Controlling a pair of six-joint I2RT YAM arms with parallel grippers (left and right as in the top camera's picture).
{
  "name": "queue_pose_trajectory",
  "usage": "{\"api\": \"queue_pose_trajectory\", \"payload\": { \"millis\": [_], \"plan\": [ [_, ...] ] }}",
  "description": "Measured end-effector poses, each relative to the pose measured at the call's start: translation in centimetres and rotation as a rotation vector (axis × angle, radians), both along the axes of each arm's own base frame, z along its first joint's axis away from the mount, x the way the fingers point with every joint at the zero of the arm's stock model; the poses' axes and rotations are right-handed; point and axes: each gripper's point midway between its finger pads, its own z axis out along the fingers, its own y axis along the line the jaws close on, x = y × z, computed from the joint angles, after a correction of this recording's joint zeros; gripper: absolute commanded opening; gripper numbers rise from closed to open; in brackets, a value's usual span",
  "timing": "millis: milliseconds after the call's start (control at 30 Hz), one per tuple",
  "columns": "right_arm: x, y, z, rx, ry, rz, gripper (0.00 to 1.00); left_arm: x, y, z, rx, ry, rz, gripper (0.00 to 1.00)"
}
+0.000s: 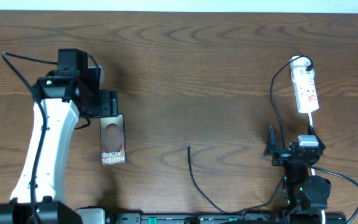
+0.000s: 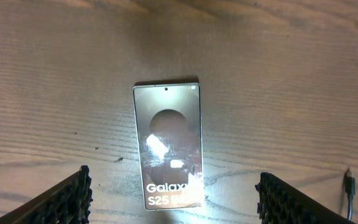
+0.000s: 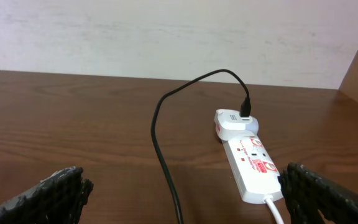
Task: Plug charger to phone and switch on socket
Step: 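Move the left gripper over the Galaxy S25 Ultra phone and descend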
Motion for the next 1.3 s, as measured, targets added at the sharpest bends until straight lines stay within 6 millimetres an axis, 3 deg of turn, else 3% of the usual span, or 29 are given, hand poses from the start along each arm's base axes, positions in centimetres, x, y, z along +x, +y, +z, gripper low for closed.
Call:
{"api": "queue_pose_trajectory", "payload": {
  "millis": [100,133,167,200,233,267,300,333,367,800,1300],
  "plan": [
    [0.0,0.0,0.0,0.0,0.0,0.0,0.99,-0.2,0.0,-0.4,-0.001,0.021,0.0,0.82],
    [0.0,0.0,0.0,0.0,0.0,0.0,0.99,-0.2,0.0,-0.4,-0.001,0.022,0.0,0.7],
    [0.0,0.0,0.0,0.0,0.0,0.0,0.99,-0.2,0.0,-0.4,-0.002,0.023,0.004,0.5],
    [0.0,0.0,0.0,0.0,0.0,0.0,0.99,-0.2,0.0,-0.4,-0.002,0.024,0.006,0.39],
    [0.0,0.0,0.0,0.0,0.0,0.0,0.99,-0.2,0.0,-0.4,-0.001,0.023,0.0,0.36],
    [0.0,0.0,0.0,0.0,0.0,0.0,0.99,-0.2,0.0,-0.4,0.0,0.023,-0.003,0.38],
    [0.0,0.0,0.0,0.0,0.0,0.0,0.99,-0.2,0.0,-0.4,0.001,0.023,-0.004,0.56],
    [0.0,0.0,0.0,0.0,0.0,0.0,0.99,-0.2,0.0,-0.4,0.001,0.023,-0.006,0.82],
    [0.0,0.0,0.0,0.0,0.0,0.0,0.99,-0.2,0.0,-0.4,0.001,0.022,-0.008,0.97],
    [0.0,0.0,0.0,0.0,0.0,0.0,0.99,-0.5,0.0,-0.7,0.001,0.034,-0.007,0.98],
    [0.0,0.0,0.0,0.0,0.0,0.0,0.99,-3.2,-0.1,-5.8,-0.01,0.136,0.035,0.98]
  ]
}}
